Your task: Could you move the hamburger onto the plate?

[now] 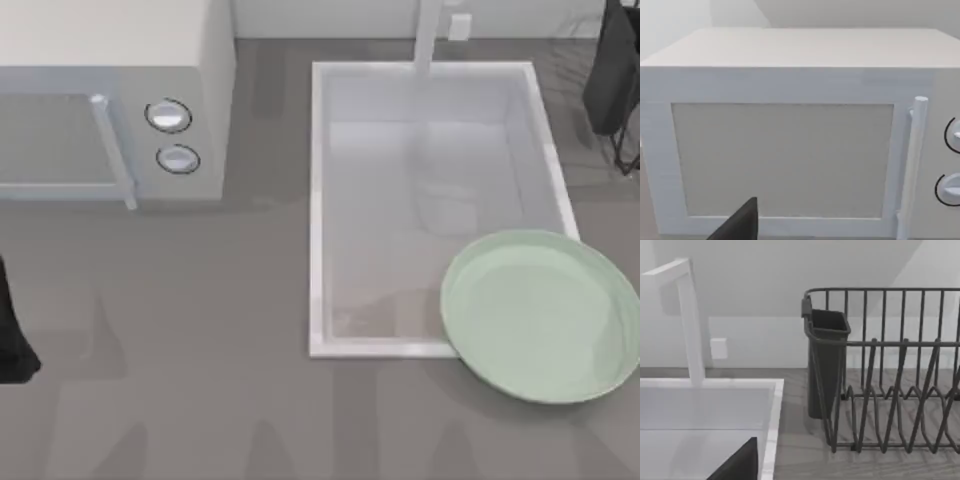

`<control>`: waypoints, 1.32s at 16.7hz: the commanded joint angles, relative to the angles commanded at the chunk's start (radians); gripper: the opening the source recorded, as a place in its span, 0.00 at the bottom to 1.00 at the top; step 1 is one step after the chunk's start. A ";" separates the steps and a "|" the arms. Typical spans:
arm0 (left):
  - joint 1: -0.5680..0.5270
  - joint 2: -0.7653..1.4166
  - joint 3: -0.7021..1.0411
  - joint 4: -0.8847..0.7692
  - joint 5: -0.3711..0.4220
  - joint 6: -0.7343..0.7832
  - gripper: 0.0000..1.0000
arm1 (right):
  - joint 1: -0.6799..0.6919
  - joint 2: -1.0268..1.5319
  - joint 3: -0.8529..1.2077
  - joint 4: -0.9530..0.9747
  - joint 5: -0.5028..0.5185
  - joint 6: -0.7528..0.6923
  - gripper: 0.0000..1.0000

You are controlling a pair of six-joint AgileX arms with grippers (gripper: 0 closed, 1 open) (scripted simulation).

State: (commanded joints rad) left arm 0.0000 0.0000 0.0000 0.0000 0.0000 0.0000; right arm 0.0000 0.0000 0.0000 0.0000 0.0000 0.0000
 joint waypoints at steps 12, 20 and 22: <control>0.000 0.000 0.000 0.000 0.000 0.000 1.00 | -0.079 0.575 0.413 -0.337 -0.001 -0.244 1.00; 0.000 0.000 0.000 0.000 0.000 0.000 1.00 | -0.171 1.373 0.888 -0.756 0.000 -0.539 1.00; 0.000 0.000 0.000 0.000 0.000 0.000 1.00 | -0.189 1.516 0.989 -0.836 0.000 -0.598 1.00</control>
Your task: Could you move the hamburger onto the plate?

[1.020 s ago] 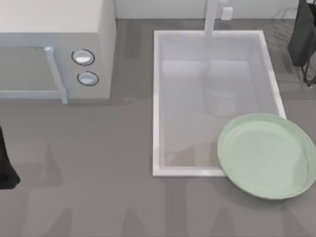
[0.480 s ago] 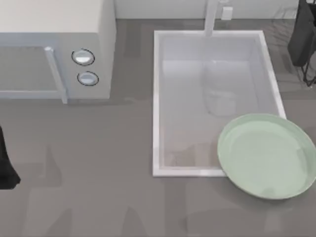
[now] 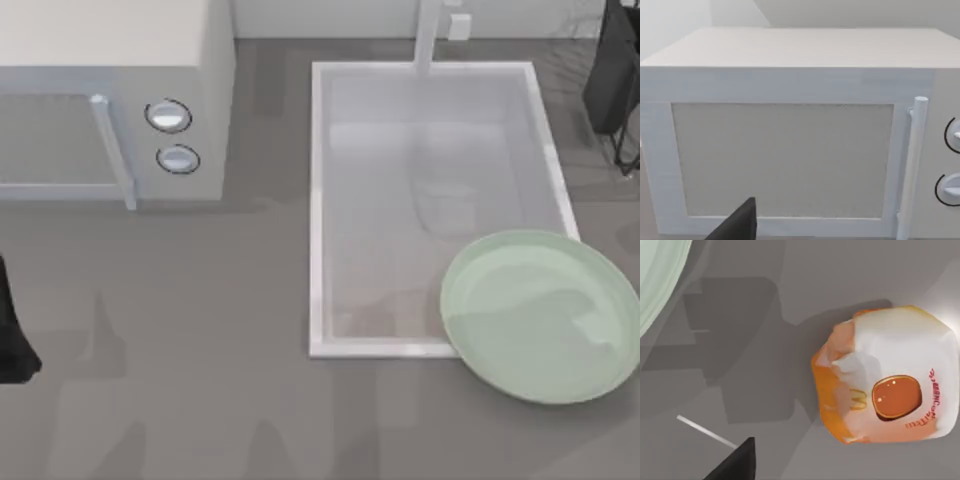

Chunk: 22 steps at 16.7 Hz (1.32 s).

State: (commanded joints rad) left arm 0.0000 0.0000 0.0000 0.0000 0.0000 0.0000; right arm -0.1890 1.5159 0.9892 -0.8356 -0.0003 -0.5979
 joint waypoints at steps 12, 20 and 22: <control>0.000 0.000 0.000 0.000 0.000 0.000 1.00 | -0.029 0.261 0.193 -0.132 -0.004 -0.108 1.00; 0.000 0.000 0.000 0.000 0.000 0.000 1.00 | -0.031 0.396 0.058 0.142 -0.004 -0.105 1.00; 0.000 0.000 0.000 0.000 0.000 0.000 1.00 | -0.031 0.414 0.039 0.173 -0.003 -0.104 1.00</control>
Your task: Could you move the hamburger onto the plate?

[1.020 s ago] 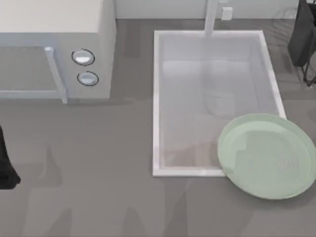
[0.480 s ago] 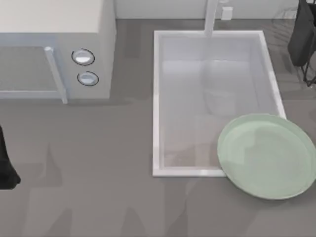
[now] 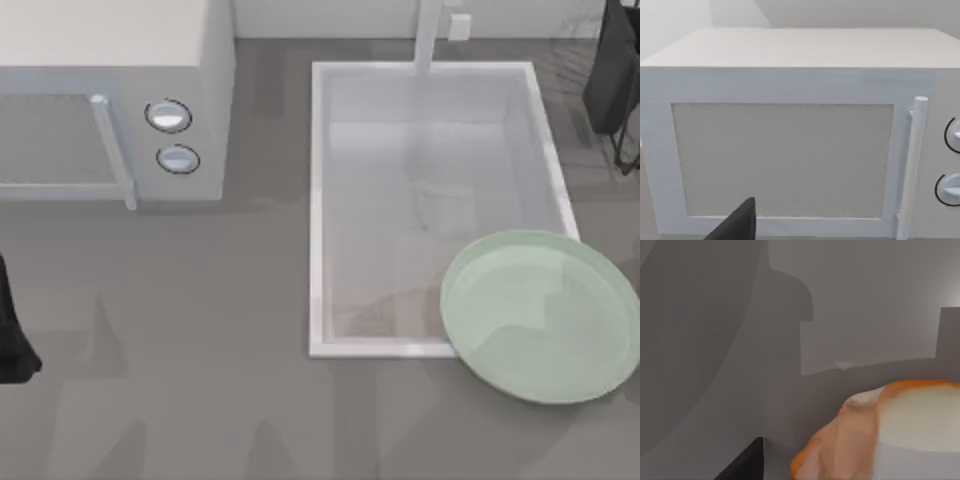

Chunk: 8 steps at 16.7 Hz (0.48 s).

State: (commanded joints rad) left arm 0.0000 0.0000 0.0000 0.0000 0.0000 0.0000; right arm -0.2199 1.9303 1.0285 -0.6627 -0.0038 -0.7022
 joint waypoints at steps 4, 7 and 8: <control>0.000 0.000 0.000 0.000 0.000 0.000 1.00 | 0.000 0.001 -0.001 0.001 0.000 0.000 1.00; 0.000 0.000 0.000 0.000 0.000 0.000 1.00 | 0.000 0.001 -0.001 0.001 0.000 0.000 0.77; 0.000 0.000 0.000 0.000 0.000 0.000 1.00 | 0.000 0.001 -0.001 0.001 0.000 0.000 0.70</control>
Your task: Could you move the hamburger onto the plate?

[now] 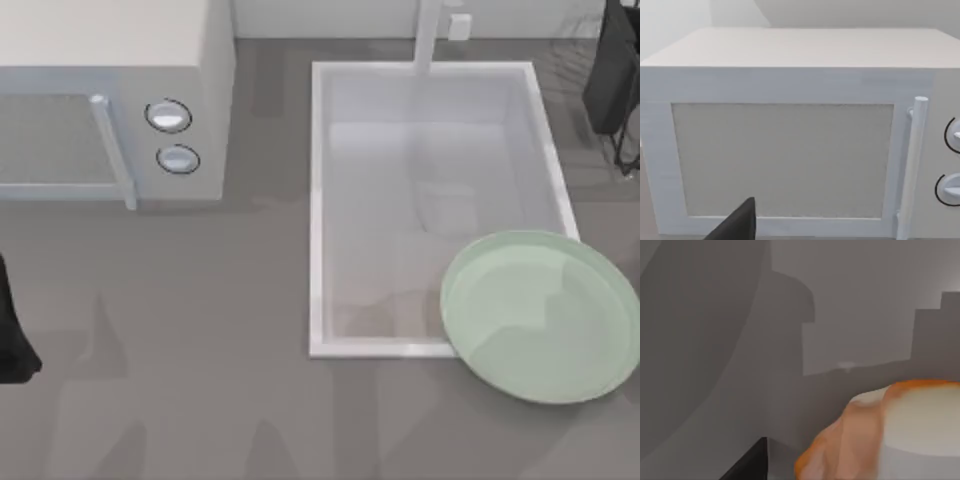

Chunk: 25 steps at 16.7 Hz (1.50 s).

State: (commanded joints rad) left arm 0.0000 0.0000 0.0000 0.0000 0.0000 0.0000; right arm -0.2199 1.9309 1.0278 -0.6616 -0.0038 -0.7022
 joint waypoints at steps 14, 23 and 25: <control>0.000 0.000 0.000 0.000 0.000 0.000 1.00 | 0.000 0.000 0.000 0.000 0.000 0.000 0.00; 0.000 0.000 0.000 0.000 0.000 0.000 1.00 | -0.004 -0.103 0.106 -0.177 -0.020 0.009 0.00; 0.000 0.000 0.000 0.000 0.000 0.000 1.00 | -0.004 -0.136 0.164 -0.287 -0.019 0.007 0.00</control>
State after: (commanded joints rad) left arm 0.0000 0.0000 0.0000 0.0000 0.0000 0.0000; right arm -0.2236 1.7947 1.1918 -0.9489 -0.0233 -0.6952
